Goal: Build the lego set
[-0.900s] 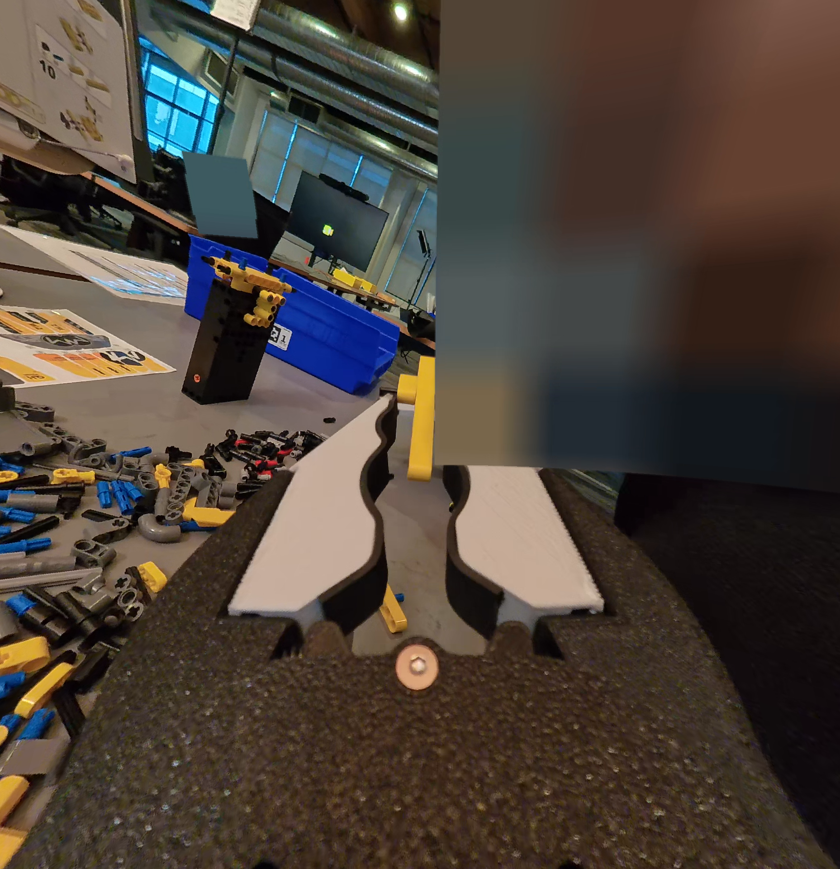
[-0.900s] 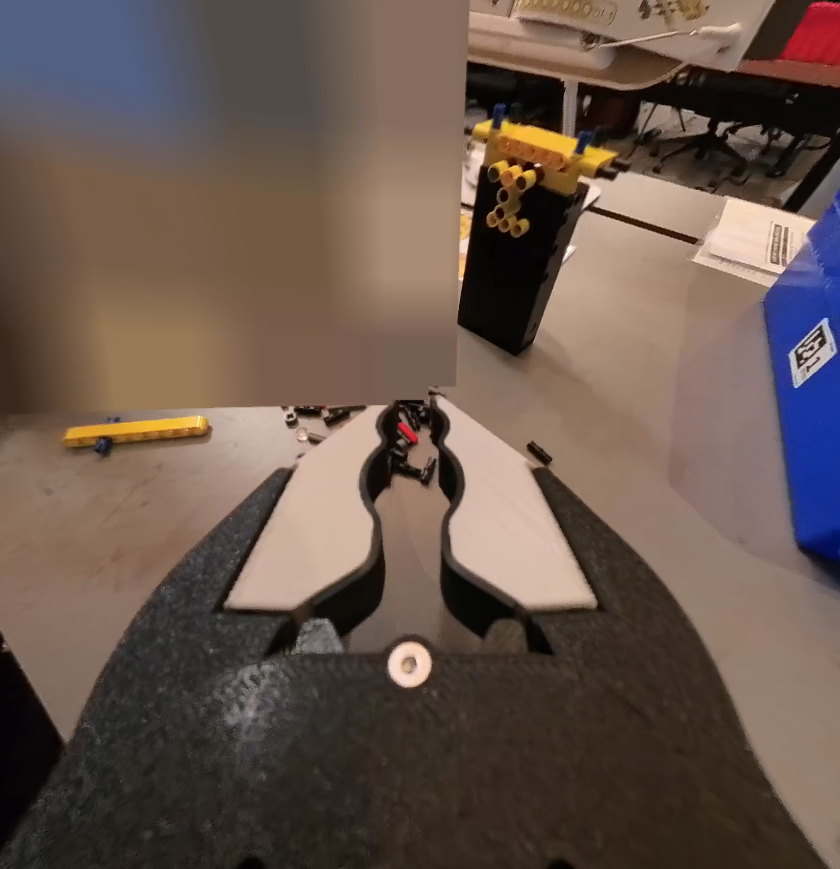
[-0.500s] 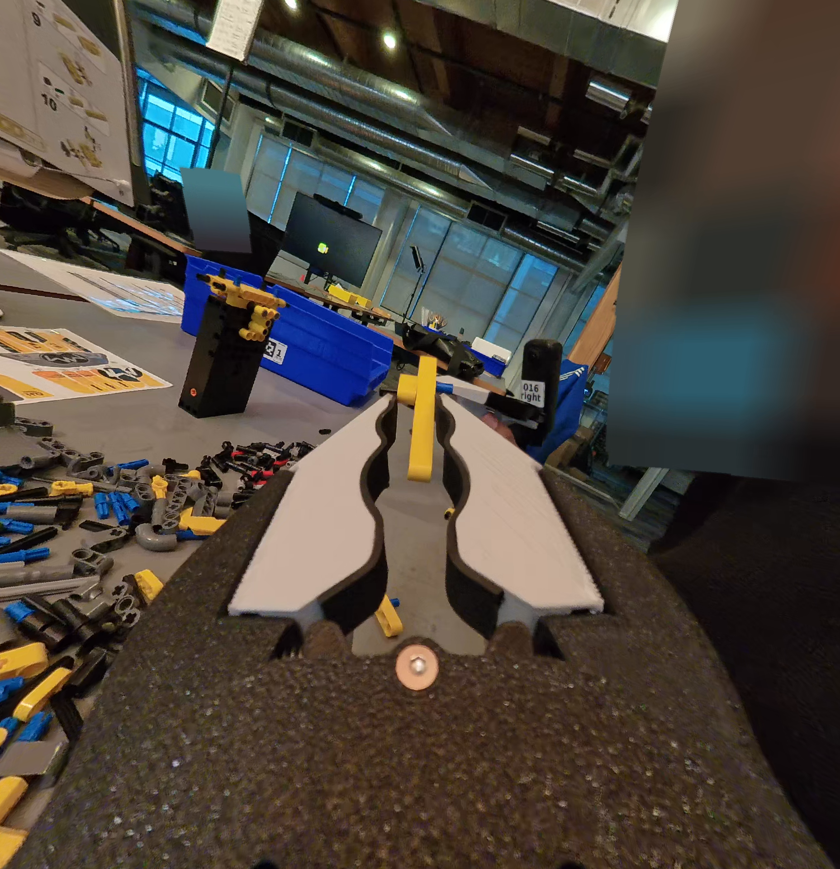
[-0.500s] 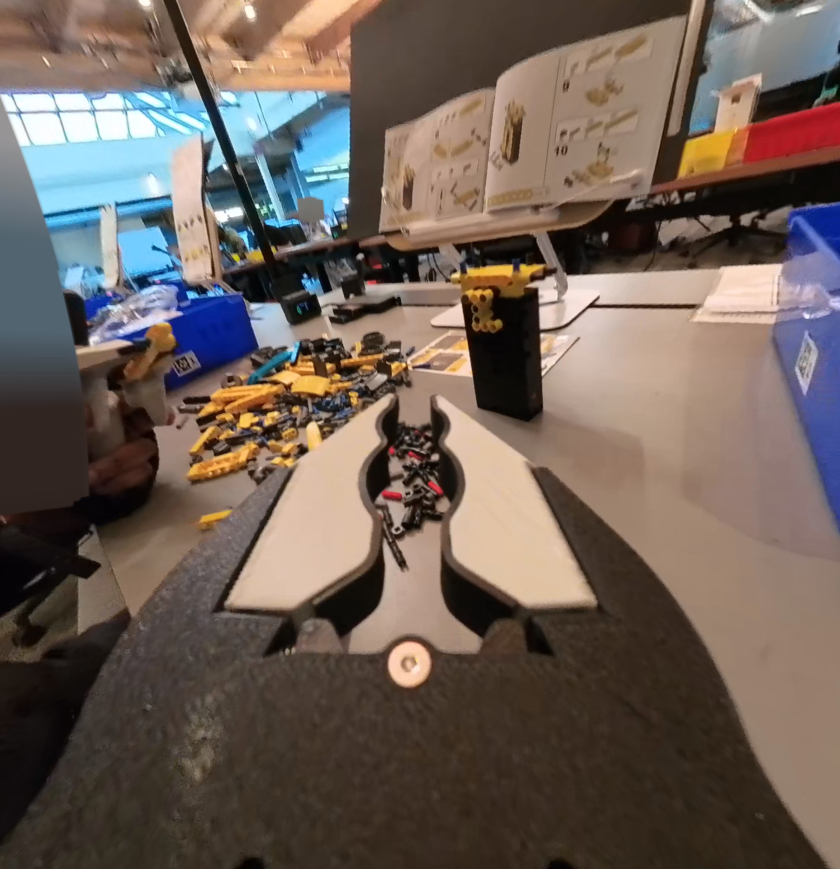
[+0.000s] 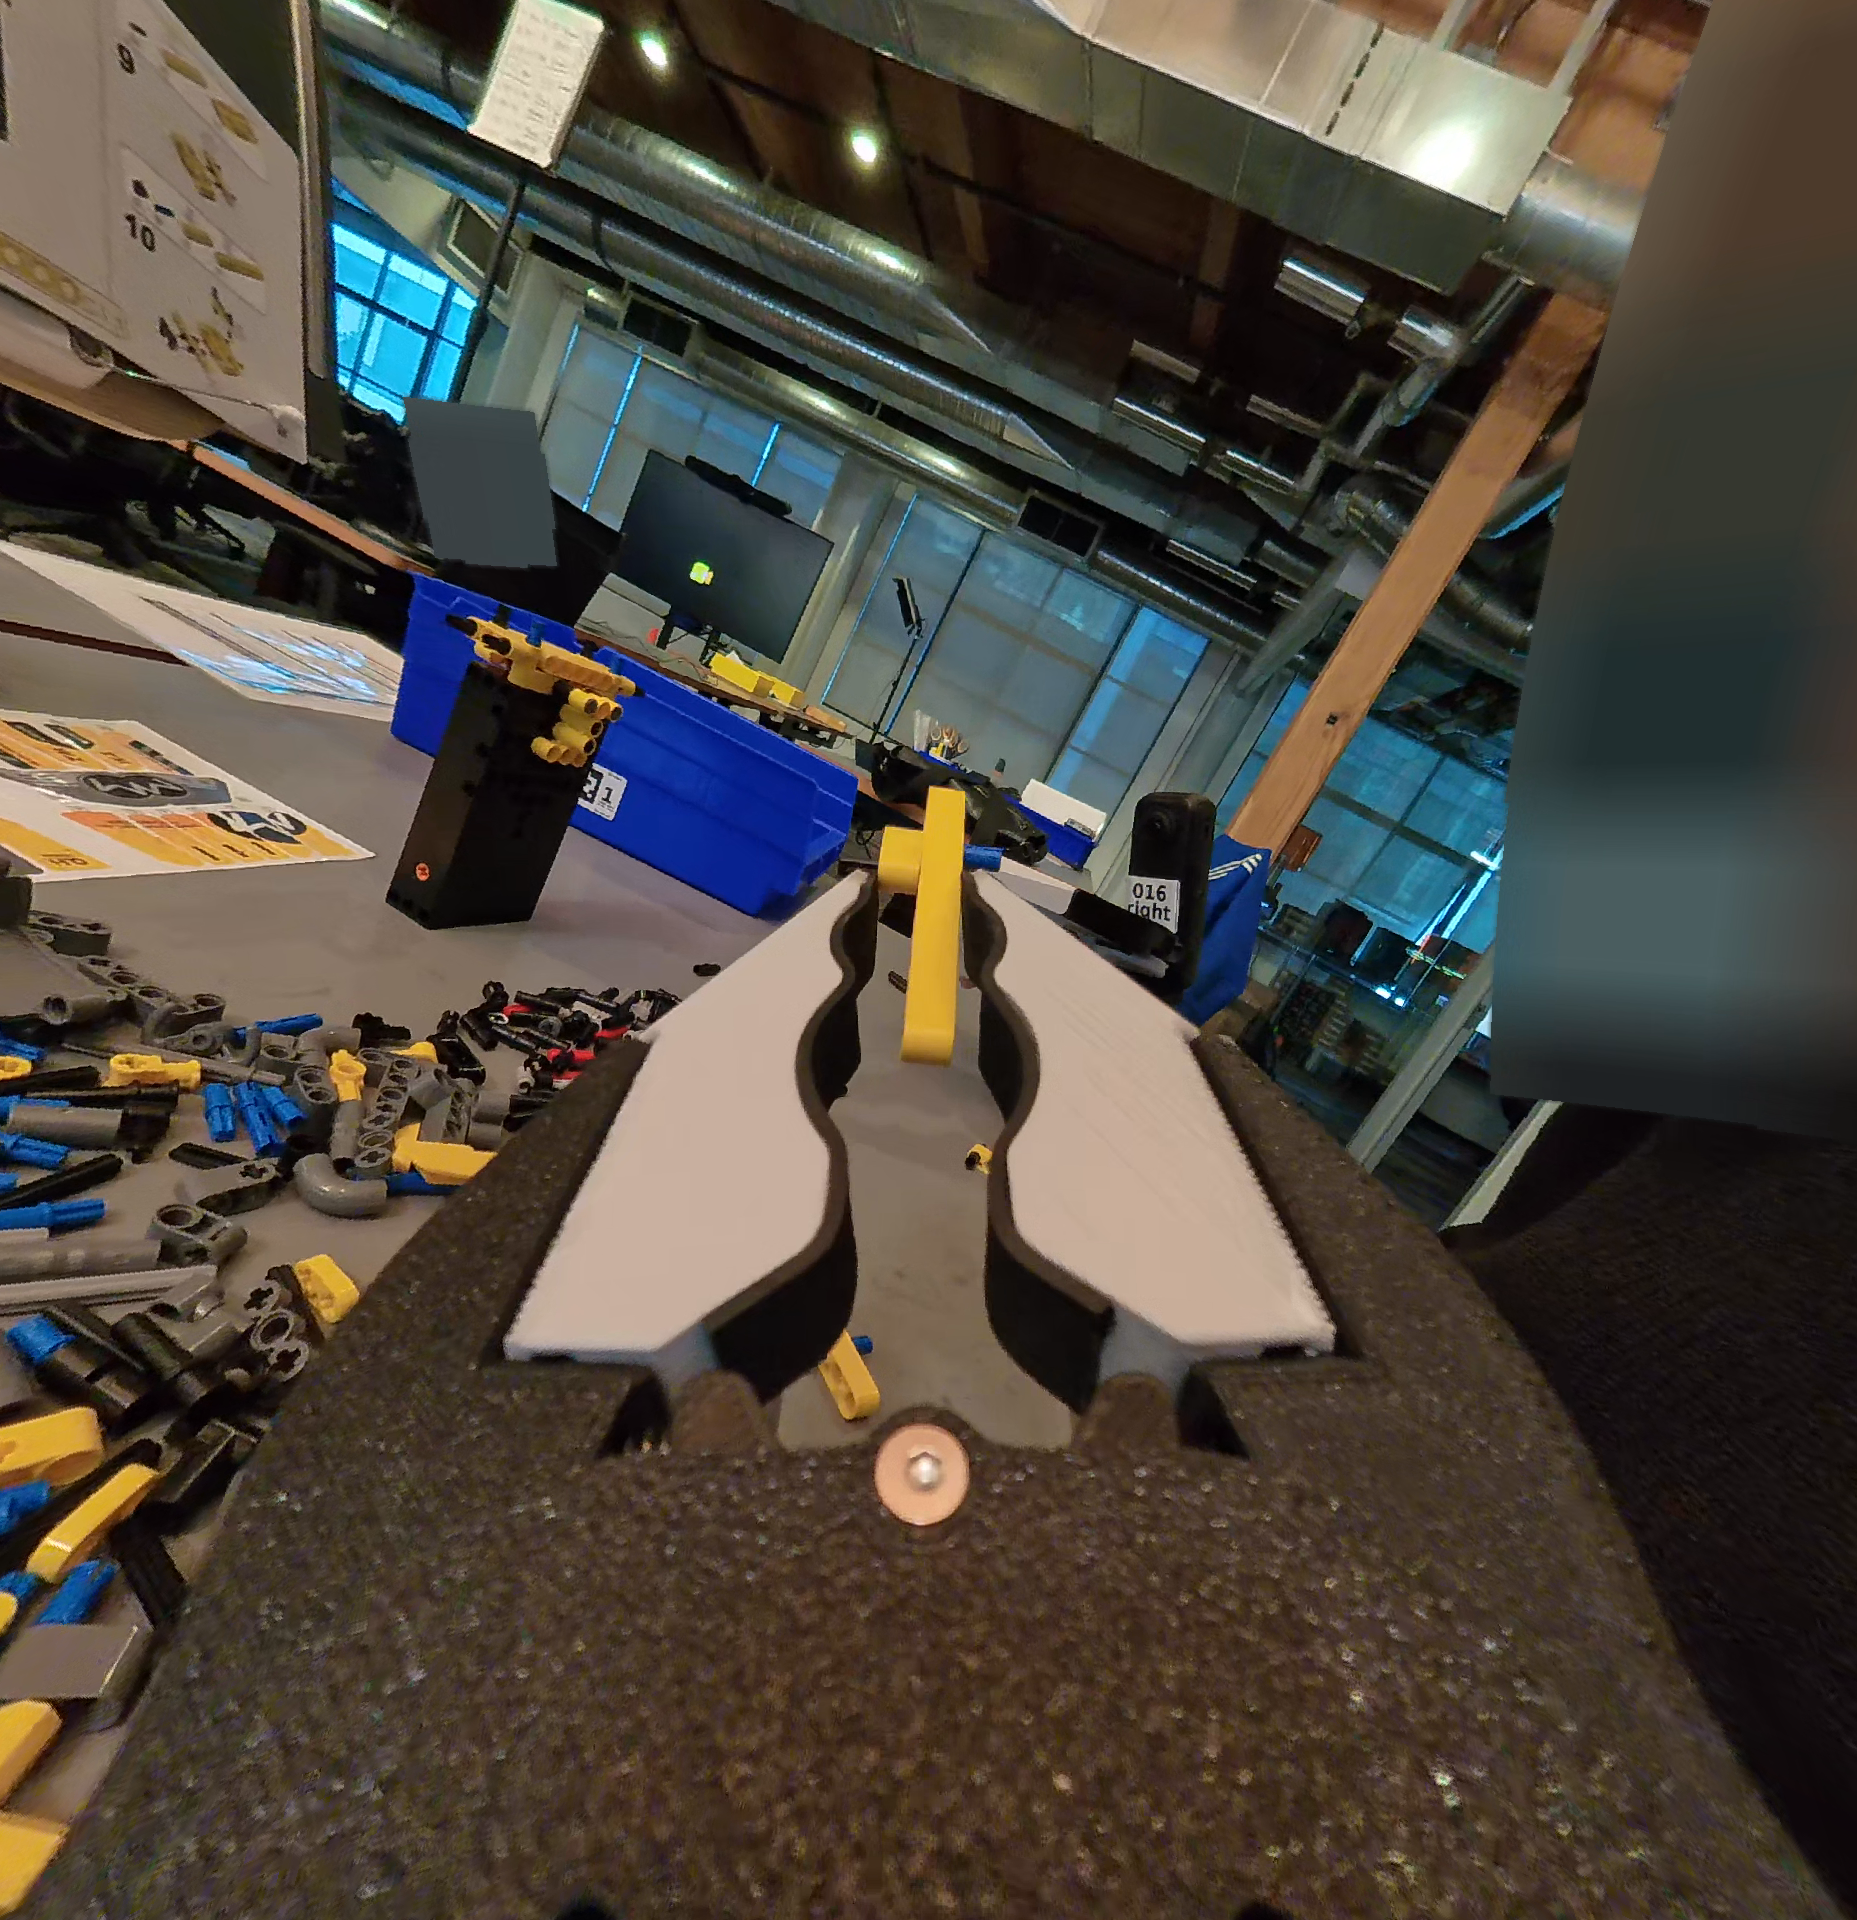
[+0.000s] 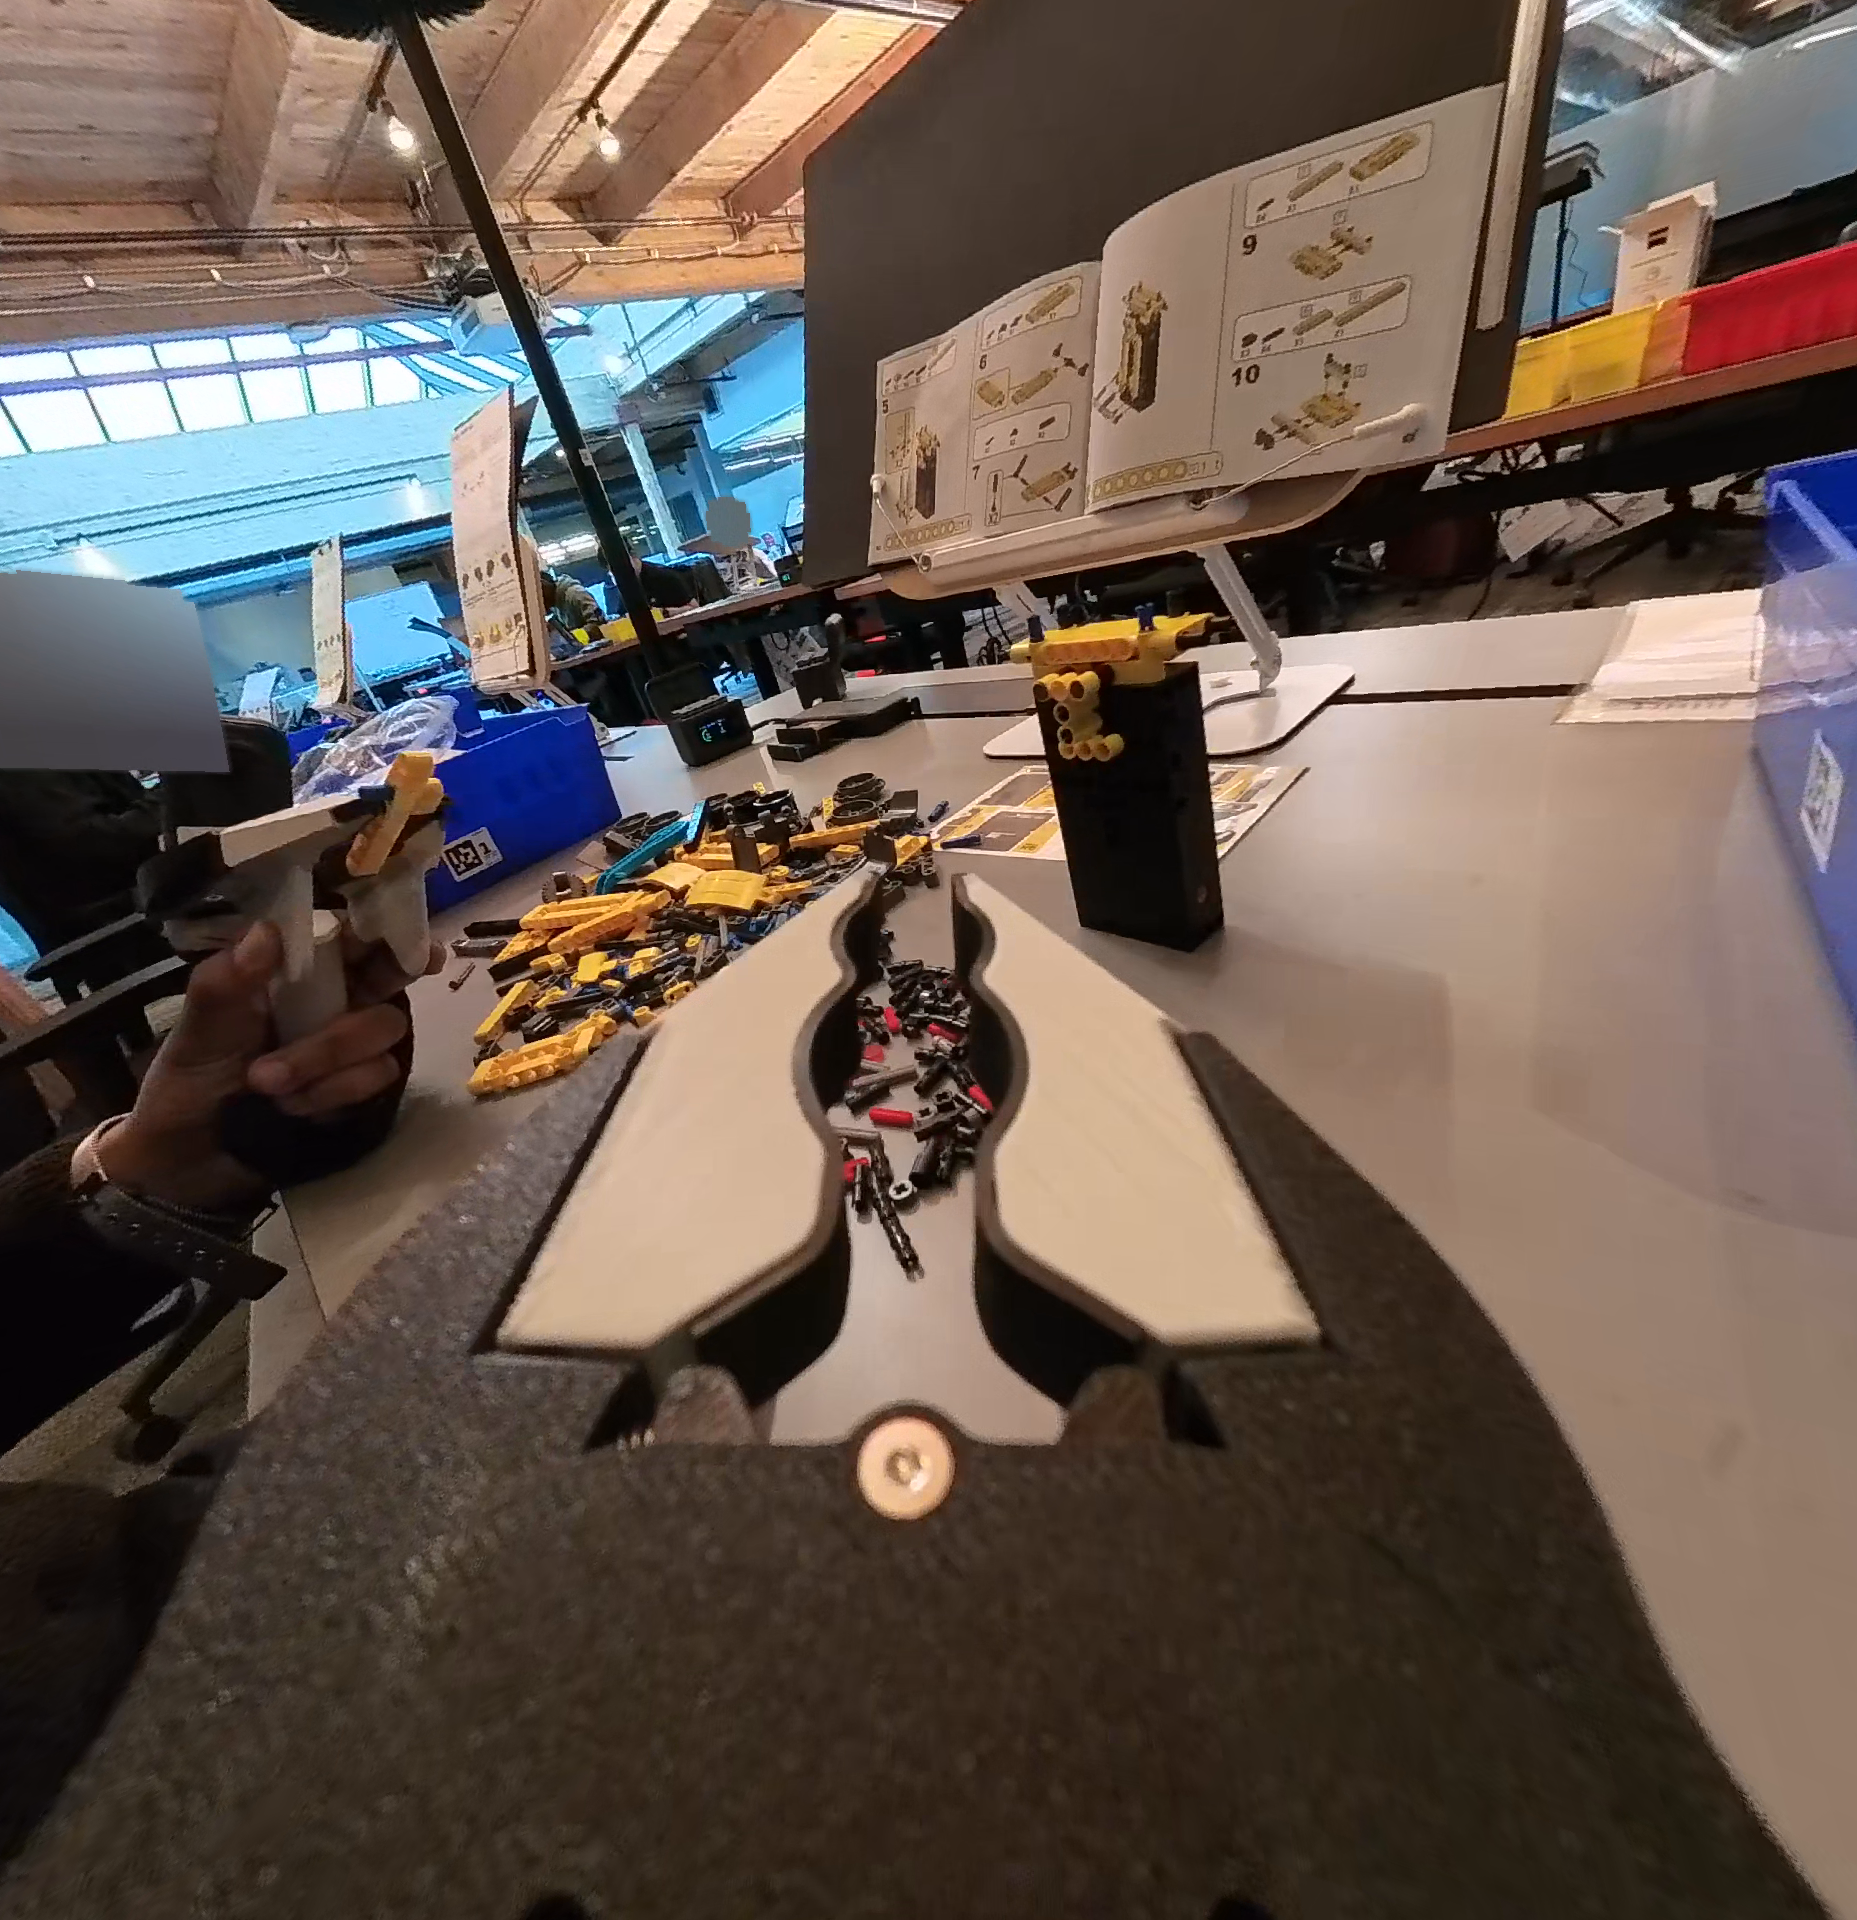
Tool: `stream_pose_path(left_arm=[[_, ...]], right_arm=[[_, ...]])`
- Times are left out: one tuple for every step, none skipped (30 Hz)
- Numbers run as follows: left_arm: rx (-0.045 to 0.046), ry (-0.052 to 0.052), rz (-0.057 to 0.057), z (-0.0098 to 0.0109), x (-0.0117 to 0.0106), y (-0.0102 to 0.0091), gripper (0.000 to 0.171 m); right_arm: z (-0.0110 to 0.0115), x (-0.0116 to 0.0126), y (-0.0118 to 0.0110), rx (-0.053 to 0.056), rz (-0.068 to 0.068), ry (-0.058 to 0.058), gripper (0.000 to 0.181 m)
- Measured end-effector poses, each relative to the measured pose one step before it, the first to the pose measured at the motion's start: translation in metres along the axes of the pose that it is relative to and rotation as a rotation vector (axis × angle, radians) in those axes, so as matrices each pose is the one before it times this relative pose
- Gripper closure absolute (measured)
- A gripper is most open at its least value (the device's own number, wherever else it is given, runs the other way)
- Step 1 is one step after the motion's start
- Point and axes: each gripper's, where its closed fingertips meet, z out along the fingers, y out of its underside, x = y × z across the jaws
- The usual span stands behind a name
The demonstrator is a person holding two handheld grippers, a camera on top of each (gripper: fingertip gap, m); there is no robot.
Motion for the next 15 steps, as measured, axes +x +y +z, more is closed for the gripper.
stream_pose_path(left_arm=[[0.0008, 0.0003, -0.0013, -0.00001, -0.0001, -0.00014, 0.156], [0.00047, -0.0001, -0.0014, -0.00003, -0.00015, -0.0001, 0.156], [0.0004, 0.0, -0.002, -0.00012, -0.0002, -0.00006, 0.156], [0.00066, 0.0001, -0.0024, -0.00003, -0.00022, -0.0001, 0.156], [0.00095, 0.0001, -0.0026, 0.00001, -0.00033, -0.00021, 0.156], [0.0006, -0.0004, -0.003, -0.00009, -0.00031, -0.00015, 0.156], [0.00057, 0.0001, -0.0032, -0.0001, -0.0004, -0.00013, 0.156], [0.00069, -0.0005, -0.0027, 0.00005, -0.00035, -0.00012, 0.156], [0.00027, -0.0015, -0.0023, -0.00004, -0.00058, -0.00012, 0.156], [-0.00069, -0.0021, -0.0026, 0.00009, -0.00058, 0.00012, 0.156], [-0.00105, -0.0021, -0.0036, 0.0001, -0.00076, 0.00004, 0.156], [-0.00078, -0.0008, -0.0042, 0.0002, -0.0006, -0.00001, 0.156], [0.00003, -0.0002, -0.0041, 0.00002, -0.00051, -0.00008, 0.156], [0.00165, 0.0004, -0.0032, -0.00018, -0.00023, -0.00027, 0.156], [0.00289, -0.0002, -0.0023, -0.00027, -0.00027, -0.00056, 0.156]], right_arm=[[0.0001, 0.00001, 0.00006, -0.0007, 0.0008, -0.0007, 0.169], [0.00031, 0.00003, 0.00036, -0.002, 0.0007, -0.001, 0.169], [0.00047, 0.0, 0.0004, -0.003, 0.0008, -0.0013, 0.169], [0.00044, 0.0, 0.00045, -0.0034, 0.0011, -0.0012, 0.169], [0.00046, 0.00006, 0.0005, -0.0031, 0.0011, -0.0009, 0.169], [0.00041, 0.00007, 0.0003, -0.0024, 0.0008, -0.001, 0.168], [0.00031, -0.00006, 0.00036, -0.0021, 0.0006, -0.0017, 0.168], [0.00038, -0.00017, 0.0003, -0.0021, 0.0005, -0.0015, 0.168], [0.00028, 0.00003, 0.00031, -0.0022, -0.0001, -0.0005, 0.169], [0.00044, -0.00014, 0.00036, -0.0023, -0.0005, -0.0009, 0.168], [0.00027, -0.00012, 0.00032, -0.0023, 0.0001, -0.0015, 0.168], [0.00042, -0.00003, 0.00036, -0.0022, 0.0013, -0.0016, 0.168], [0.00029, 0.00009, 0.00025, -0.0019, 0.0025, -0.0019, 0.168], [0.00023, 0.00009, 0.00017, -0.0015, 0.0028, -0.0019, 0.168], [0.00023, 0.00007, 0.00023, -0.0011, 0.0024, -0.0017, 0.168]])
